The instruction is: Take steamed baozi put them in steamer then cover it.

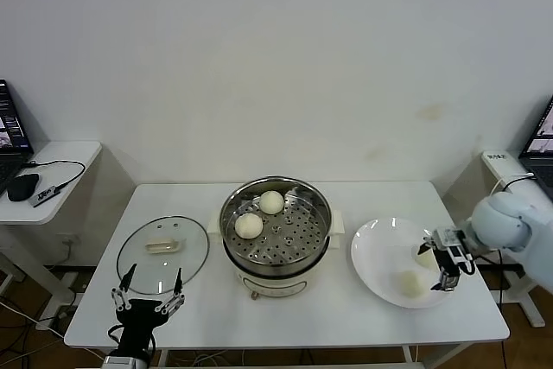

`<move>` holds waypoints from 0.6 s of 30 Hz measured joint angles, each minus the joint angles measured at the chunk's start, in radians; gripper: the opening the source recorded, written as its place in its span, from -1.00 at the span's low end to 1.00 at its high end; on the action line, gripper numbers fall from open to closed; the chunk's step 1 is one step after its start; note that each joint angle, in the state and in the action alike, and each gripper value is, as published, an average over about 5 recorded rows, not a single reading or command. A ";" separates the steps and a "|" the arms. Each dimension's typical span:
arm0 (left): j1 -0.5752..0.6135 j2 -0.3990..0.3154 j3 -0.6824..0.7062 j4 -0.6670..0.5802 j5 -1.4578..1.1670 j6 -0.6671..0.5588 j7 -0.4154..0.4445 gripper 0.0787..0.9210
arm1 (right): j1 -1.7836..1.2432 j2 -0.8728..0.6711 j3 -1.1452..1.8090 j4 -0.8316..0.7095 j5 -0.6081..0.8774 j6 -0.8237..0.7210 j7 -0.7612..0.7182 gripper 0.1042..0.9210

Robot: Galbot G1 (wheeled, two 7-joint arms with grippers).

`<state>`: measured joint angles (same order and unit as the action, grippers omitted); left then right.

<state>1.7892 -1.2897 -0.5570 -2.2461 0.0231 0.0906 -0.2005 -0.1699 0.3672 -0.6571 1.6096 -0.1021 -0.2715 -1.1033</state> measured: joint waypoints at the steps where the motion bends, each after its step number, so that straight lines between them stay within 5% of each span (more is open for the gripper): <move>1: 0.002 -0.001 -0.001 0.000 0.001 0.000 0.000 0.77 | -0.014 0.005 0.009 -0.007 -0.009 0.002 0.003 0.76; 18: -0.003 -0.002 -0.015 0.021 0.000 -0.002 0.000 0.77 | -0.140 0.122 0.078 -0.140 -0.103 0.016 0.042 0.76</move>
<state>1.7859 -1.2919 -0.5721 -2.2255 0.0236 0.0885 -0.2006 -0.3094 0.4889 -0.5788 1.4694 -0.2051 -0.2555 -1.0614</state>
